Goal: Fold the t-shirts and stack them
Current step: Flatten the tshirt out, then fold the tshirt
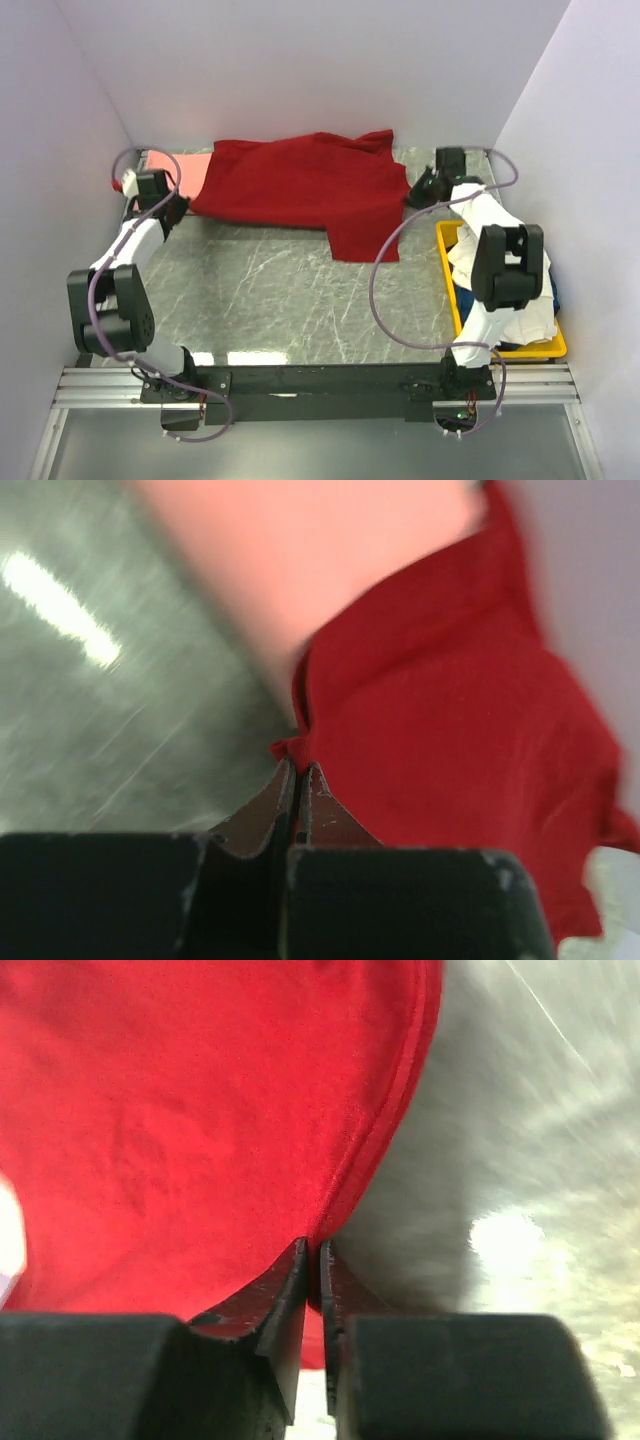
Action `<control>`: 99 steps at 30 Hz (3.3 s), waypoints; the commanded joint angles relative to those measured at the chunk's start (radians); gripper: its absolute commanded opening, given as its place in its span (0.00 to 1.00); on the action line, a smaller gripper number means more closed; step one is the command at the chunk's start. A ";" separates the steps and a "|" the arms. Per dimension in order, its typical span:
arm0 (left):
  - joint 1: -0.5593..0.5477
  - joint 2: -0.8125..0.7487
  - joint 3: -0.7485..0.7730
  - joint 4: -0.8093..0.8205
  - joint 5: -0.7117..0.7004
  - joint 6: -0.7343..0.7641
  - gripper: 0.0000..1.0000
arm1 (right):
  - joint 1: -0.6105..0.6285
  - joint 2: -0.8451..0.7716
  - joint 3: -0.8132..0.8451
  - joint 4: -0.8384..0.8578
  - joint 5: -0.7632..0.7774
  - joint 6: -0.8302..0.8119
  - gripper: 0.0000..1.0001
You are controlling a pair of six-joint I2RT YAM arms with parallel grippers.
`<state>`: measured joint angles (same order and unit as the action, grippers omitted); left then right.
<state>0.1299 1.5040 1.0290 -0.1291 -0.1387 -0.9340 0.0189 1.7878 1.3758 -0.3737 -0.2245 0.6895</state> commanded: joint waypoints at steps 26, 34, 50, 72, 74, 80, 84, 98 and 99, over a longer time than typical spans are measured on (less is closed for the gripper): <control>0.005 -0.248 -0.333 0.033 -0.042 -0.071 0.06 | 0.228 -0.289 -0.583 0.081 0.293 0.027 0.40; 0.004 -0.258 -0.328 0.025 -0.048 -0.062 0.06 | 0.227 -0.262 -0.587 0.094 0.310 0.024 0.40; 0.004 -0.272 -0.323 0.000 -0.062 -0.054 0.01 | 0.227 -0.278 -0.601 0.121 0.240 0.022 0.00; 0.005 -0.556 -0.452 -0.193 -0.140 -0.051 0.02 | 0.228 -1.209 -0.653 -0.375 0.177 0.051 0.00; 0.005 -0.609 -0.469 -0.228 -0.148 -0.057 0.02 | 0.228 -1.263 -0.640 -0.424 0.163 0.059 0.00; 0.004 -0.738 -0.540 -0.264 -0.119 -0.063 0.04 | 0.228 -1.384 -0.623 -0.531 0.117 0.071 0.00; 0.002 -0.778 -0.586 -0.253 -0.098 -0.065 0.07 | 0.228 -1.417 -0.624 -0.557 0.090 0.068 0.00; -0.124 -0.305 -0.362 -0.168 -0.197 -0.074 0.12 | 0.225 -0.940 -0.525 -0.299 0.168 -0.016 0.00; -0.124 -0.279 -0.327 -0.168 -0.197 -0.075 0.13 | 0.225 -0.905 -0.512 -0.286 0.177 -0.016 0.00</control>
<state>0.0109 1.1622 0.6121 -0.3408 -0.2916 -0.9939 0.2443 0.7979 0.7948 -0.7834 -0.1013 0.7040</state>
